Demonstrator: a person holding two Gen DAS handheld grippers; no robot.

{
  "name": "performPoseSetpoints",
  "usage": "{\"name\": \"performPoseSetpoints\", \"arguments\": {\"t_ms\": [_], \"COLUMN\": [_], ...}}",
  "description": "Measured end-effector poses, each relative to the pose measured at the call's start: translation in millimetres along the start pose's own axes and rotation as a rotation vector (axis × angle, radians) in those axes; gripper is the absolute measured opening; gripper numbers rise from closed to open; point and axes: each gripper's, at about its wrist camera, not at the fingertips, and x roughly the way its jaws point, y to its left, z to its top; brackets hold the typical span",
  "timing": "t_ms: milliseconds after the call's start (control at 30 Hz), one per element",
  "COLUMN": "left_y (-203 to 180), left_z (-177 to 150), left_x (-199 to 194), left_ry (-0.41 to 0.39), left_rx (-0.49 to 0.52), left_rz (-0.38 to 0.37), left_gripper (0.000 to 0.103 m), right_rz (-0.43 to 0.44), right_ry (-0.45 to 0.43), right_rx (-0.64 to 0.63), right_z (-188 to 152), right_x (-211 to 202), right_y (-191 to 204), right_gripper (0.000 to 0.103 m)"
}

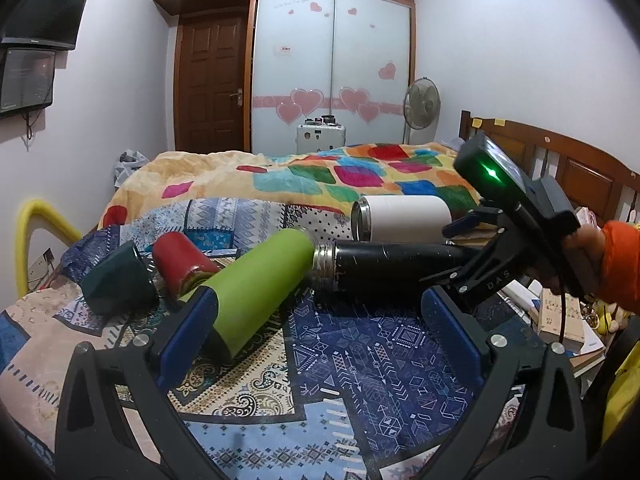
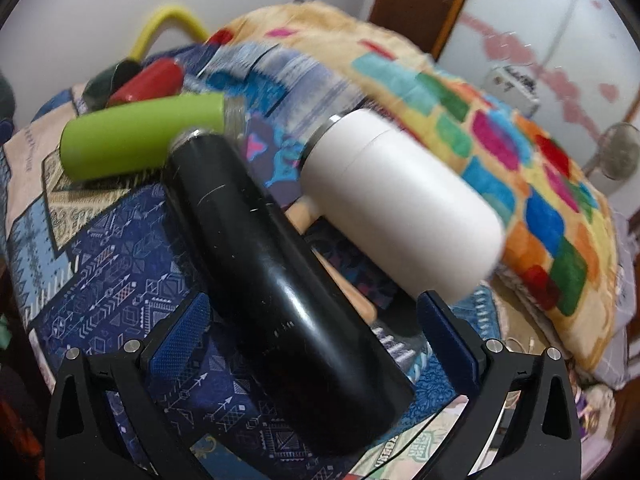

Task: Flip cup upright
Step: 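Move the right gripper to the black thermos and close around its body, then lift the black thermos with the right gripper, raising its cap end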

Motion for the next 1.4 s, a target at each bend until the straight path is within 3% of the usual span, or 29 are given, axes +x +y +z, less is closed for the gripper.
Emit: {"name": "performPoseSetpoints", "arguments": {"t_ms": [333, 500, 567, 933, 1400], "left_y": [3.7, 7.2, 7.0, 9.3, 13.0], "left_z": [-3.7, -3.4, -3.9, -1.9, 8.7], "left_x": [9.8, 8.1, 7.1, 0.6, -34.3], "left_ry": [0.014, 0.008, 0.007, 0.002, -0.038], "left_rx": [-0.011, -0.024, -0.026, -0.028, -0.032], "left_rz": [-0.001, 0.006, 0.005, 0.021, 0.040], "left_gripper": [0.103, 0.103, 0.103, 0.103, 0.103], "right_rz": [0.003, 0.118, 0.141, 0.073, 0.061], "right_ry": [0.112, 0.143, 0.143, 0.075, -0.022], "right_rx": [-0.051, -0.021, -0.014, 0.062, 0.071], "right_z": [-3.1, -10.4, -13.3, -13.4, -35.4], "right_x": [16.6, 0.9, 0.0, -2.4, -62.6], "right_y": [17.8, 24.0, 33.2, 44.5, 85.5], "right_gripper": [0.083, 0.062, 0.064, 0.061, 0.061]}}
